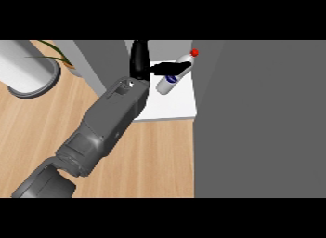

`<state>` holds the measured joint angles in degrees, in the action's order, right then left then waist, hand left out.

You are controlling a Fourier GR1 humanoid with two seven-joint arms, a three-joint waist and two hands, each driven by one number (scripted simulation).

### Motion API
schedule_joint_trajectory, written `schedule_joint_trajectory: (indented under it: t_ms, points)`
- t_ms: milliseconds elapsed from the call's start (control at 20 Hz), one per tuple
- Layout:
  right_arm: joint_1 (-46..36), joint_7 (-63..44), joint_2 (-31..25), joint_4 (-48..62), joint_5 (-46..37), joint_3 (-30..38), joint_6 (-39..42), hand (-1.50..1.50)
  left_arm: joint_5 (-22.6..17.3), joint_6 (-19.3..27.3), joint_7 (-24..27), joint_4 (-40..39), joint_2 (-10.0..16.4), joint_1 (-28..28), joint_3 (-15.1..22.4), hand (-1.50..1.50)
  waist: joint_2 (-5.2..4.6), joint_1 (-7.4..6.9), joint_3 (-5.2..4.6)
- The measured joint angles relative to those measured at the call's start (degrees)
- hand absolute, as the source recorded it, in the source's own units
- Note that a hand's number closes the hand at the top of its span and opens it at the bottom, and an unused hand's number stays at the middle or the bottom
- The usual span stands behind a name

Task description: Pick up the bottled water, place it into the cabinet and close the cabinet

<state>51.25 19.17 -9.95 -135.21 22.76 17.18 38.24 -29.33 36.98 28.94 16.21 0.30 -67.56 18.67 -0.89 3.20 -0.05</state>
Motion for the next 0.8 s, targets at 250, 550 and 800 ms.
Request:
schedule_joint_trajectory:
  t_ms: [250,550,800]
  points:
    - [0.2,-0.3,-0.3,0.1,0.4,0.9,0.5,-1.50,-1.0,-2.5,2.6,0.6,-0.1,-1.2,-2.2,-1.50,0.16,-0.37,-0.01]
    - [0.4,-1.1,0.3,-0.3,0.8,0.0,-0.5,-1.50,-3.6,-9.1,5.2,5.5,-0.2,0.9,-3.6,-1.50,0.55,-1.07,-0.03]
    - [0.1,-1.7,0.6,-0.4,0.9,-0.5,-0.4,-1.50,-4.8,-11.6,3.6,12.5,-0.3,4.9,-1.3,-1.50,1.00,-2.14,-0.01]
